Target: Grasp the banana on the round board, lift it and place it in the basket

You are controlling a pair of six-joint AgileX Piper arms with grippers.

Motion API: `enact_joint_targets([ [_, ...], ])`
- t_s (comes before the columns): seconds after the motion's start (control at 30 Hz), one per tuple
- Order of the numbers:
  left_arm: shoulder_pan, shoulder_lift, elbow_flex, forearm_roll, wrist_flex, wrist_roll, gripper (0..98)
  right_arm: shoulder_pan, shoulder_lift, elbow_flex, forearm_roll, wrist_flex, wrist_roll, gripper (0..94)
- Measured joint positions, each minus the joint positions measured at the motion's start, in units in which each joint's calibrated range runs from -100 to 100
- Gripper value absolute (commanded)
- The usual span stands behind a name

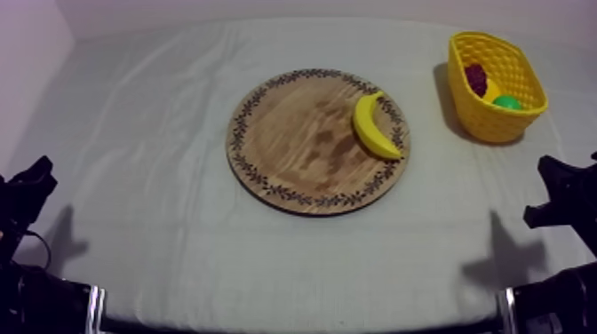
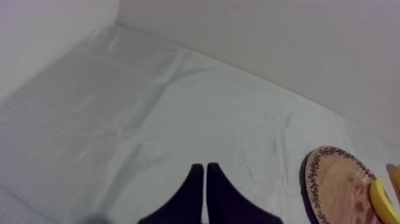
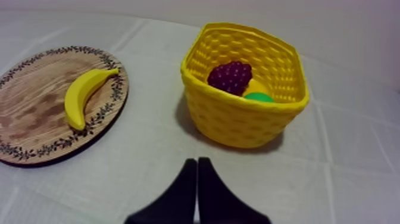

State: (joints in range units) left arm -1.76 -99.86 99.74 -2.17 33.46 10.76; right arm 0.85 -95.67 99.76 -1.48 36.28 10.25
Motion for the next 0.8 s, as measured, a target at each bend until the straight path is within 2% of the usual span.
enact_joint_targets([
  [0.23,0.0,0.0,0.0,0.0,0.0,0.0,0.1,-0.1,0.1,0.0,0.0,-0.2,0.0,0.6],
  [0.43,0.0,0.0,0.0,0.0,0.0,0.0,0.1,-1.2,5.8,-3.9,1.5,-5.0,0.9,0.6],
  [0.7,0.0,0.0,0.0,0.0,0.0,0.0,0.1,-1.2,20.7,-22.0,-4.2,-4.2,6.0,0.6],
  [0.8,0.0,0.0,0.0,0.0,0.0,0.0,0.1,-2.2,26.0,-29.0,-4.3,-2.6,6.3,0.6],
])
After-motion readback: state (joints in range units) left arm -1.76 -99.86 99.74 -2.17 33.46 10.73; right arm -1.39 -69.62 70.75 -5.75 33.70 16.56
